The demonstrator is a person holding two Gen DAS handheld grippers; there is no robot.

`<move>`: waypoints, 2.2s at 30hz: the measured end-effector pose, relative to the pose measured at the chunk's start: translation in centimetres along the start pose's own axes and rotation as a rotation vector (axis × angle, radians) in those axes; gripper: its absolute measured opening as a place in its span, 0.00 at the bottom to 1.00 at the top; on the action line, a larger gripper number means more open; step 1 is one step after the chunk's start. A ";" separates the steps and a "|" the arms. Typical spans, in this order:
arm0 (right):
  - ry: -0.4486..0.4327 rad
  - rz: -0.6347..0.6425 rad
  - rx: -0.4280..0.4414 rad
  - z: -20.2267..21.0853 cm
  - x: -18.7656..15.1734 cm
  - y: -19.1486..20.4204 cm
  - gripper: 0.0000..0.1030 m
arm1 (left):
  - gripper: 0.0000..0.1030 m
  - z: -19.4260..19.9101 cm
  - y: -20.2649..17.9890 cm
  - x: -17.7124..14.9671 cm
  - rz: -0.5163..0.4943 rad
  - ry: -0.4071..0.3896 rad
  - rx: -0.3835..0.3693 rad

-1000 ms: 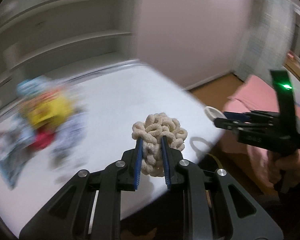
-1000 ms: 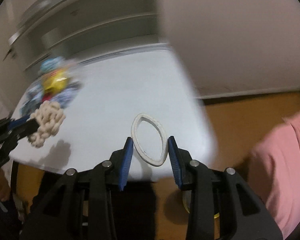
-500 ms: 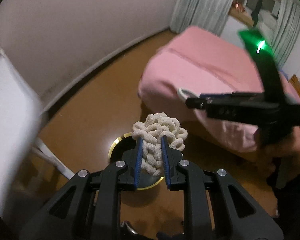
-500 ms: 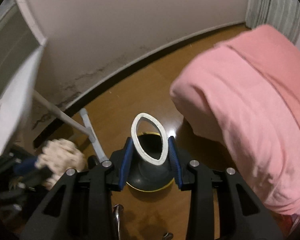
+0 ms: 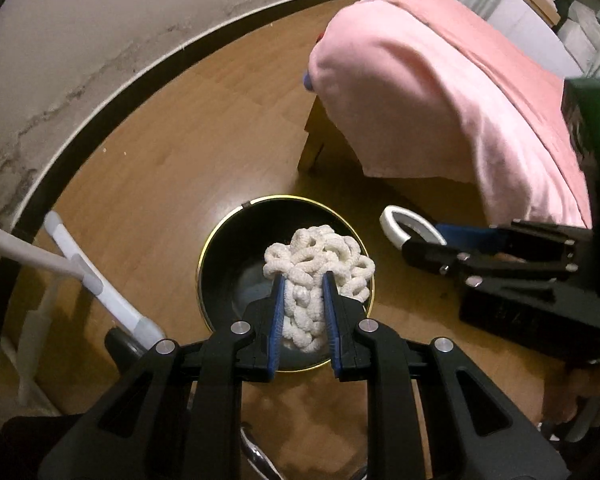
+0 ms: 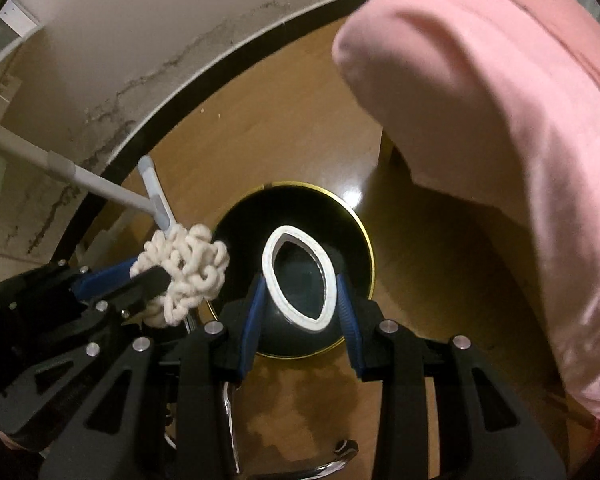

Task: Collect trash
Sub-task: 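Carry both items over the black bin and open both tools to drop them, then return both tools to the desk toward the wrappers and plastic bag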

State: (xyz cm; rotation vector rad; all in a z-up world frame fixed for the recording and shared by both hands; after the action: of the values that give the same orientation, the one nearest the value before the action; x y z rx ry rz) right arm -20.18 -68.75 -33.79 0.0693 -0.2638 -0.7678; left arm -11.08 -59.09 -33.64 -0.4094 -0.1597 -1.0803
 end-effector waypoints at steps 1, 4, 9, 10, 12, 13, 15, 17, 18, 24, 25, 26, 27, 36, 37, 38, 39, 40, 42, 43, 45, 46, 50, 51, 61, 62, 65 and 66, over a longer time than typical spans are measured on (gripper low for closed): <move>0.007 -0.002 0.001 -0.5 -0.1 0.0 0.35 | 0.18 -0.6 0.1 -0.2 0.002 0.006 -0.001; 0.020 -0.011 0.010 -1.6 -0.5 -0.1 0.35 | 0.19 -1.5 0.4 -0.5 0.002 0.021 -0.015; 0.022 -0.027 0.015 -2.0 -0.4 -0.5 0.35 | 0.50 -2.1 1.0 -0.8 0.016 0.026 0.000; 0.024 -0.029 0.016 -2.1 -0.3 -0.6 0.35 | 0.54 -2.0 1.1 -0.8 0.016 0.022 0.000; 0.029 -0.033 0.018 -2.3 -0.3 -0.7 0.35 | 0.56 -1.7 1.1 -0.8 0.018 0.016 -0.009; 0.032 -0.034 0.021 -2.4 -0.3 -0.7 0.35 | 0.58 -1.5 1.1 -0.8 0.017 0.011 -0.010; 0.038 -0.035 0.026 -2.6 -0.2 -0.6 0.35 | 0.61 -1.2 0.9 -0.9 0.008 0.006 -0.009; 0.035 -0.039 0.035 -2.6 -0.1 -0.5 0.36 | 0.62 -0.8 0.7 -1.1 -0.003 0.002 -0.004; 0.031 -0.043 0.042 -2.6 0.1 -0.4 0.45 | 0.63 -0.6 0.6 -1.1 -0.008 -0.002 -0.002; -0.007 -0.048 0.052 -0.9 1.0 -0.4 0.72 | 0.72 1.2 -0.2 -1.1 -0.019 -0.027 -0.003; -0.013 -0.050 0.050 -0.5 1.1 -0.5 0.72 | 0.73 1.7 -0.5 -1.1 -0.024 -0.032 -0.008; -0.022 -0.052 0.048 0.1 1.2 -0.6 0.72 | 0.74 2.2 -1.0 -1.1 -0.031 -0.038 -0.013; -0.031 -0.055 0.044 0.7 1.4 -0.7 0.72 | 0.77 3.0 -1.7 -1.0 -0.046 -0.048 -0.016; -0.197 -0.053 -0.072 12.0 3.2 -1.0 0.81 | 0.91 13.8 -6.0 -0.5 -0.117 -0.173 -0.029; -0.220 -0.044 -0.082 13.4 3.4 -0.5 0.82 | 0.91 15.6 -5.8 -0.6 -0.112 -0.189 -0.030; -0.247 -0.029 -0.084 15.1 3.6 0.3 0.82 | 0.91 17.3 -5.6 -0.8 -0.105 -0.205 -0.029; -0.273 -0.012 -0.082 16.6 3.8 1.4 0.82 | 0.91 19.6 -5.0 -1.0 -0.096 -0.228 -0.025; -0.294 0.005 -0.076 17.9 4.0 2.5 0.82 | 0.91 21.8 -4.1 -1.4 -0.081 -0.249 -0.013; -0.342 0.060 -0.050 20.5 4.2 6.3 0.83 | 0.91 26.2 -1.6 -2.4 -0.051 -0.310 0.017; -0.354 0.086 -0.037 21.3 4.1 8.1 0.83 | 0.92 28.4 0.0 -3.1 -0.033 -0.346 0.042; -0.377 0.172 0.016 22.9 4.0 13.5 0.83 | 0.93 33.1 4.9 -5.5 0.026 -0.428 0.142; -0.383 0.228 0.048 23.4 3.7 16.9 0.83 | 0.93 34.6 6.8 -6.4 0.049 -0.449 0.183; -0.387 0.416 0.153 23.9 2.2 28.7 0.84 | 0.93 41.6 17.6 -13.4 0.189 -0.501 0.420; -0.378 0.469 0.183 23.7 1.6 32.0 0.84 | 0.93 42.7 19.4 -14.8 0.212 -0.502 0.462; -0.233 0.806 0.332 18.7 -7.3 55.8 0.84 | 0.93 52.3 34.7 -31.6 0.468 -0.495 0.724; -0.228 0.821 0.322 18.2 -7.9 57.2 0.84 | 0.93 52.5 35.4 -32.2 0.480 -0.496 0.723; -0.215 0.845 0.299 16.9 -8.9 59.7 0.84 | 0.94 52.9 37.4 -33.6 0.485 -0.496 0.711; -0.216 0.845 0.284 16.4 -9.0 60.2 0.83 | 0.94 52.8 37.7 -33.6 0.479 -0.495 0.711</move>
State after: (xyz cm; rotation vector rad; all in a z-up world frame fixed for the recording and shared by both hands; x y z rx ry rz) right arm 10.12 -18.67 -10.31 0.1316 -0.5593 0.1089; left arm 10.17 4.88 -5.50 -0.0494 -0.8158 -0.3839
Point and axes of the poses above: each gripper's, at about its wrist camera, not at the fingertips, and z roughly against the way its jaws point, y to its left, x to its top, the point moved 6 cm from there along -z, roughly the way its jaws point, and after that the axes turned 2 degrees about -x, right-handed, at the moved point
